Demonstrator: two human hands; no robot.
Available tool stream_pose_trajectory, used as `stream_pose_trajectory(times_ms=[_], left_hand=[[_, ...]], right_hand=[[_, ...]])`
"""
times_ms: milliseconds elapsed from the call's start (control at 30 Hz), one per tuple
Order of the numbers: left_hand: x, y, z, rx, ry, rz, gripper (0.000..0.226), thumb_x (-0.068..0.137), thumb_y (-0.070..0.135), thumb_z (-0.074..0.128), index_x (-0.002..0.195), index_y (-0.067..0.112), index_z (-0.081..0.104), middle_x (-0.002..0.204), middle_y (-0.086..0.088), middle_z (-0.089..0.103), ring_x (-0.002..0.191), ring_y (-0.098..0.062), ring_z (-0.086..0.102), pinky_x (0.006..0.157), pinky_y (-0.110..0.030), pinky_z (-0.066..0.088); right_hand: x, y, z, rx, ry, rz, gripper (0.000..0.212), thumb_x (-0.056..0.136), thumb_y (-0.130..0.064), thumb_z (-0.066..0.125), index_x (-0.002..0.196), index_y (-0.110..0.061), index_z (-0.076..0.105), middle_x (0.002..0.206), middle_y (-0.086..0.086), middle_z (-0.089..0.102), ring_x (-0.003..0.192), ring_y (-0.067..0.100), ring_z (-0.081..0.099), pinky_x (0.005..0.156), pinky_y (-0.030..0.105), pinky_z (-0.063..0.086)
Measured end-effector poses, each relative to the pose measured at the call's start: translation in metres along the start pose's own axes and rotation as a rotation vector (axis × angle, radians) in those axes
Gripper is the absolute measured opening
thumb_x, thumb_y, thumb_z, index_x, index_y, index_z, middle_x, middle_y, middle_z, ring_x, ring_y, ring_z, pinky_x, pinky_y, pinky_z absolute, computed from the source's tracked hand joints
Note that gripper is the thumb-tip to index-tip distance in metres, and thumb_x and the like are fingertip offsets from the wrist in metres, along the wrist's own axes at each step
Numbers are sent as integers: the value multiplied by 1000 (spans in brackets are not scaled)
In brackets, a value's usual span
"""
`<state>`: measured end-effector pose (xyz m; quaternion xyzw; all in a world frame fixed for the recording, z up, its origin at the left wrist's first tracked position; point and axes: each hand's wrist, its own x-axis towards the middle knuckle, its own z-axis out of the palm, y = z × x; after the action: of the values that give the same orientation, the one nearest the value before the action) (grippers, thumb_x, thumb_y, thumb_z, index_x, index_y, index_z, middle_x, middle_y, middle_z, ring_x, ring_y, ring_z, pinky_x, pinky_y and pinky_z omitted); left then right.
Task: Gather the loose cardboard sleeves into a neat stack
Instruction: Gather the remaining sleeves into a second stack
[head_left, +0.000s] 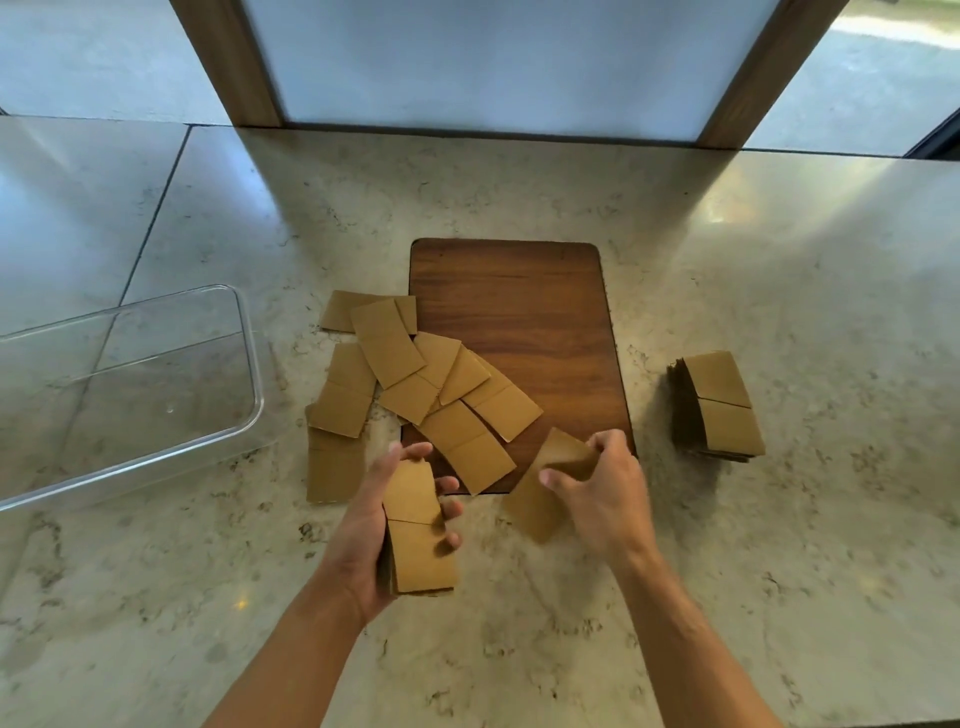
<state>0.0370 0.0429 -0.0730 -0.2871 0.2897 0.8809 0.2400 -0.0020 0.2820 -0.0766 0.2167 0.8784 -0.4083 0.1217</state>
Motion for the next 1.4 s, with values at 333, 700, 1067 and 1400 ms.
stream_pose_trajectory(times_ms=[333, 700, 1067, 1400], left_hand=[[18, 5, 36, 390, -32, 8, 44, 87, 38, 76, 130, 39, 68, 119, -16, 77, 102, -39, 75, 79, -52, 62], [38, 47, 18, -52, 37, 174, 32, 84, 35, 80, 111, 23, 69, 89, -16, 67, 72, -28, 64, 62, -42, 54], [61, 40, 45, 326, 281, 204, 40, 88, 4, 69, 119, 30, 70, 96, -12, 82, 90, -31, 78, 80, -52, 64], [23, 32, 20, 180, 368, 401, 39, 69, 40, 86, 102, 27, 72, 87, -17, 64, 68, -30, 66, 58, -39, 57]], right_hand=[[-11, -58, 38, 327, -390, -267, 20, 107, -42, 49, 106, -30, 65, 107, -6, 69, 101, 12, 67, 82, 30, 57], [67, -68, 31, -214, 26, -115, 36, 85, -40, 82, 105, -29, 54, 110, -4, 59, 102, 17, 56, 83, 30, 52], [17, -85, 48, 169, -120, -149, 12, 97, -37, 69, 85, -34, 70, 89, -12, 75, 83, 4, 68, 64, 13, 49], [10, -58, 54, -196, -125, -168, 43, 82, -37, 85, 109, -27, 54, 106, -8, 56, 103, 16, 56, 87, 33, 52]])
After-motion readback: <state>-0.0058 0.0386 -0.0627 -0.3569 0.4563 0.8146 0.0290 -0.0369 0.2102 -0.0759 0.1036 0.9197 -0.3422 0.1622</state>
